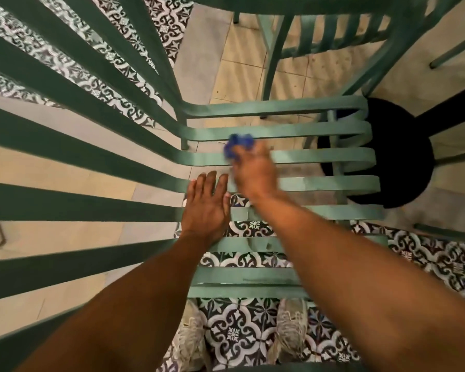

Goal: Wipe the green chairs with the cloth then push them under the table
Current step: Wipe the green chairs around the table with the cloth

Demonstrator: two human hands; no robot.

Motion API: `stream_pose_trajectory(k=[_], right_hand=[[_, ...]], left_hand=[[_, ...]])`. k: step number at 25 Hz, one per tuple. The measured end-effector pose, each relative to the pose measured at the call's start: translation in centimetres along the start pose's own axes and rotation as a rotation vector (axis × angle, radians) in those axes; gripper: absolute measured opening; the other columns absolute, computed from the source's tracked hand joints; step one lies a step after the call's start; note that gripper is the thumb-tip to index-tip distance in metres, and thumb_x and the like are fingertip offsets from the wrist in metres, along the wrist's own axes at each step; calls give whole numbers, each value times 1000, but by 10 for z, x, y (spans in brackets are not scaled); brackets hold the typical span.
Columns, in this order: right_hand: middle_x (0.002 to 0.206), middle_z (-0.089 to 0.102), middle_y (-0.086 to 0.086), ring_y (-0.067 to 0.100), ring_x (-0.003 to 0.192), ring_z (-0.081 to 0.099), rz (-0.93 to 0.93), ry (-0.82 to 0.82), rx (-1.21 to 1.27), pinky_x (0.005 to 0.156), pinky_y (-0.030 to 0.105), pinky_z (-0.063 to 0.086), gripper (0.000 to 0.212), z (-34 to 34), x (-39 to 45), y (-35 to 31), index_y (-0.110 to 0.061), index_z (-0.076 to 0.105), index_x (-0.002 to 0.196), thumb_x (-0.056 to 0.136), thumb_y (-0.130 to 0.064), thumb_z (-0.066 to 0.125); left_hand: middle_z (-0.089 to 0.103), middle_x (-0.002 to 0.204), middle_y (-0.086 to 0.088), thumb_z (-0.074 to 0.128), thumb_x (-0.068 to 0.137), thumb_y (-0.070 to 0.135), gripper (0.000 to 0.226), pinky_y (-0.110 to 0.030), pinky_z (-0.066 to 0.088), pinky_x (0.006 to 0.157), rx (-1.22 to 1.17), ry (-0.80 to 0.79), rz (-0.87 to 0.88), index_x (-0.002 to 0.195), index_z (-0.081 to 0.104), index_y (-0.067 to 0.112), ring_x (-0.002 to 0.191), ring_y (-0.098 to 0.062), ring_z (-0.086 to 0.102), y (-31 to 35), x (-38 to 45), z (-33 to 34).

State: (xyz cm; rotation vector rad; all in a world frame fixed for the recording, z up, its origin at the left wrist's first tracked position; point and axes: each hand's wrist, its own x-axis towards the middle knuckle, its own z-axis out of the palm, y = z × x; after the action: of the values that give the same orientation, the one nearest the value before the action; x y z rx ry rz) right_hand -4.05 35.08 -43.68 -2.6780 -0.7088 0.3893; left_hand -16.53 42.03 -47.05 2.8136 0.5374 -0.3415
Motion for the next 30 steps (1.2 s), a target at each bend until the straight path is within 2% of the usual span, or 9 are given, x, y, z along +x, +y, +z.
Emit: stream_pose_trajectory(k=[3,5,7,12,17,21,25,28,30], right_hand=[[132,37,8,27,119,42,-141,-147,-94,95,37,44,40,22,1,-47,-28,48,132,93,-33,55],[126,38,2,21,113,47,-143,-90,-101,81,30,45,38,9,-4,-6,-31,48,131,93,-34,53],[119,38,0,13,93,52,-19,14,-116,69,21,40,34,-20,-24,60,-33,48,128,95,-38,48],[121,42,26,43,99,52,344,115,-204,82,40,43,35,-94,-63,162,-15,55,121,96,-34,39],[129,42,12,33,111,50,176,-18,-95,74,29,30,32,-25,-61,54,-20,53,127,98,-26,42],[130,36,12,31,112,48,-127,-214,-125,89,37,44,31,12,-49,-30,-26,49,128,98,-31,44],[129,37,14,34,106,53,-126,-224,-282,84,38,47,38,-44,-89,70,-27,38,135,99,-37,45],[114,41,20,44,97,56,185,-166,-367,77,38,44,35,-104,-124,173,-16,44,129,98,-33,47],[116,45,28,46,91,57,365,-141,-322,79,45,49,40,-117,-129,193,-10,44,127,94,-29,54]], left_hand=[[14,160,-15,35,99,46,67,-45,-4,120,50,-28,85,153,10,16,148,-30,4,-3,-2,-2],[12,160,-12,20,103,42,59,-40,-5,120,-3,-12,20,153,10,13,148,-26,4,-3,1,-4],[10,161,-10,9,102,42,59,-38,-6,120,-30,-4,-9,154,8,13,148,-23,2,1,1,-4],[4,161,-13,8,102,42,60,-40,-5,120,50,-50,-52,154,6,11,148,-26,-1,-7,-2,-8],[19,158,-17,16,102,39,59,-41,-3,119,70,-3,-51,152,14,6,147,-29,11,-7,-2,-8],[6,160,-17,24,99,44,70,-43,-5,120,200,-57,-34,152,2,5,148,-29,1,-8,-2,-3],[15,159,-17,12,102,39,61,-41,-4,120,93,3,-60,152,9,5,148,-28,7,-6,-3,-6],[16,159,-17,10,102,40,61,-40,-5,120,93,2,-50,152,10,6,148,-28,8,-5,-3,-6],[15,159,-17,10,102,40,61,-40,-6,119,89,-12,-56,152,9,6,148,-28,7,-6,-4,-6]])
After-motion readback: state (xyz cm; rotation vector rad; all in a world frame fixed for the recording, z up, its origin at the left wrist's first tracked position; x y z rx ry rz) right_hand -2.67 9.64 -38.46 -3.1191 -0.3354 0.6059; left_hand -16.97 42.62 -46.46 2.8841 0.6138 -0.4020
